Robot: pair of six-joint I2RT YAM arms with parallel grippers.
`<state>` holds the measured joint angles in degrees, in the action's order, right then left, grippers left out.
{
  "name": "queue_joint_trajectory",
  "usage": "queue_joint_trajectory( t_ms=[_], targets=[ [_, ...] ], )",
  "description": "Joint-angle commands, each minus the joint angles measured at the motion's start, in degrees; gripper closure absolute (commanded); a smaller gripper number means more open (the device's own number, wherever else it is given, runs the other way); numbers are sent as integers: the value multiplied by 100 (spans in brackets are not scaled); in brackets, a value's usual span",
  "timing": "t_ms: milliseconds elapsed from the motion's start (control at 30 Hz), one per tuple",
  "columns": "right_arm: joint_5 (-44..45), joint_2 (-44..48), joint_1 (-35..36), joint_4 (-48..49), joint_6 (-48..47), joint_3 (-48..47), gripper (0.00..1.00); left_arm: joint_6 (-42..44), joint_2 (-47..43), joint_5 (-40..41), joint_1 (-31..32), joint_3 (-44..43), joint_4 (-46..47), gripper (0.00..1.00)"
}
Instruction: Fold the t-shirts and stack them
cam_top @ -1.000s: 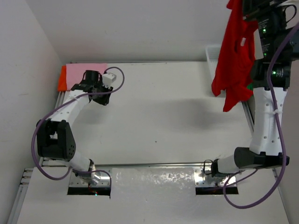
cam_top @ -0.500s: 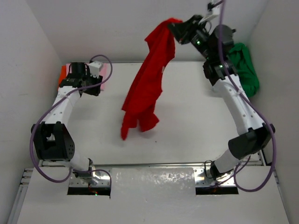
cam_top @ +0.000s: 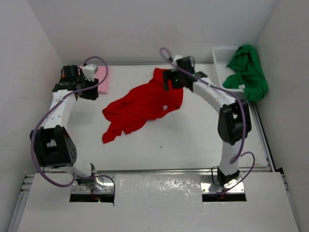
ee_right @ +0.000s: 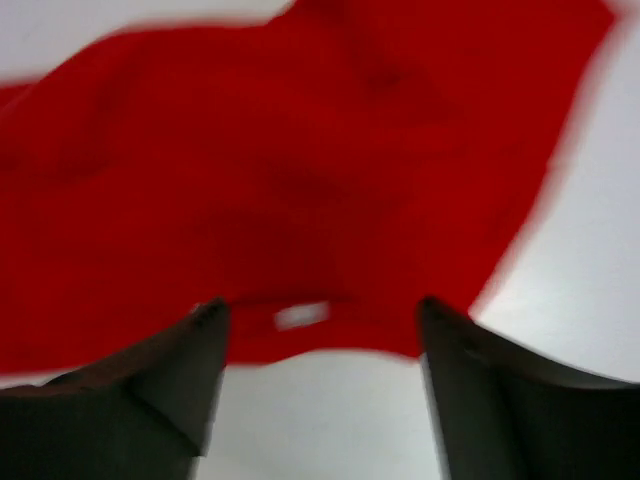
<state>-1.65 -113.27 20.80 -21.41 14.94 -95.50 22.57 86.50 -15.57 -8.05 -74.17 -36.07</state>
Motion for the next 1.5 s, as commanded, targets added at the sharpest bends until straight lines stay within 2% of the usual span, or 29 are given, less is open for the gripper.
queue_joint_trajectory(
  t_ms=[0,67,100,200,300,433,600,700,733,833,867,900,933,1067,1133,1200,1233,1333,1367,1400,1467],
  targets=[
    [-247,930,1504,848,-1114,890,35,-24,-203,-218,-407,95,31,58],
    [-344,799,2318,971,-1457,955,94,-50,-230,-227,-591,131,-5,58],
    [-432,694,2550,1085,-1694,955,92,-103,-239,-244,-696,140,-22,59],
    [-1073,0,3315,956,-1958,561,58,-367,-204,-349,-1276,122,-22,59],
    [-996,-966,3922,402,-2337,-379,37,-385,-212,-780,-1821,175,-84,59],
    [-881,-1995,4265,49,-2487,-1565,30,-165,-353,-773,-1928,306,-163,59],
    [-275,-2664,4292,313,-2355,-1656,27,-33,-397,-552,-1963,438,-181,59],
    [-248,-2927,4292,365,-2303,-1577,34,-33,-423,-552,-2033,439,-181,59],
    [-196,-2972,4292,365,-2242,-1490,44,-42,-432,-578,-2051,430,-181,59],
    [-160,-3052,4301,225,-2180,-1384,64,-16,-441,-579,-2060,395,-189,59],
    [-151,-3034,4310,199,-2171,-1348,87,-7,-441,-552,-2060,386,-198,59],
    [-117,-2990,4319,207,-2162,-1235,97,11,-450,-543,-2060,386,-189,59],
    [-29,-2851,4310,242,-2153,-1173,100,28,-441,-517,-2060,386,-189,59],
    [138,-2148,4275,417,-2048,-892,100,125,-432,-745,-2051,386,-216,61],
    [69,-1648,4091,654,-1820,-436,100,160,-423,-921,-2034,377,-225,62],
    [-124,-682,3863,1216,-1207,325,100,195,-353,-1070,-2016,351,-233,63],
    [-203,35,3566,1670,-734,653,100,213,-257,-1201,-1981,281,-294,63],
    [-362,1041,2853,2105,-160,1857,100,353,-81,-1238,-1604,123,-444,65],
    [-380,1627,2642,2288,120,2112,100,371,-11,-1203,-1481,61,-462,65],
    [-450,1903,2196,2334,236,2637,100,406,-2,-1063,-1132,43,-444,65],
    [-503,2665,1737,2404,501,3150,100,485,42,-948,-743,26,-392,65]
  ],
)
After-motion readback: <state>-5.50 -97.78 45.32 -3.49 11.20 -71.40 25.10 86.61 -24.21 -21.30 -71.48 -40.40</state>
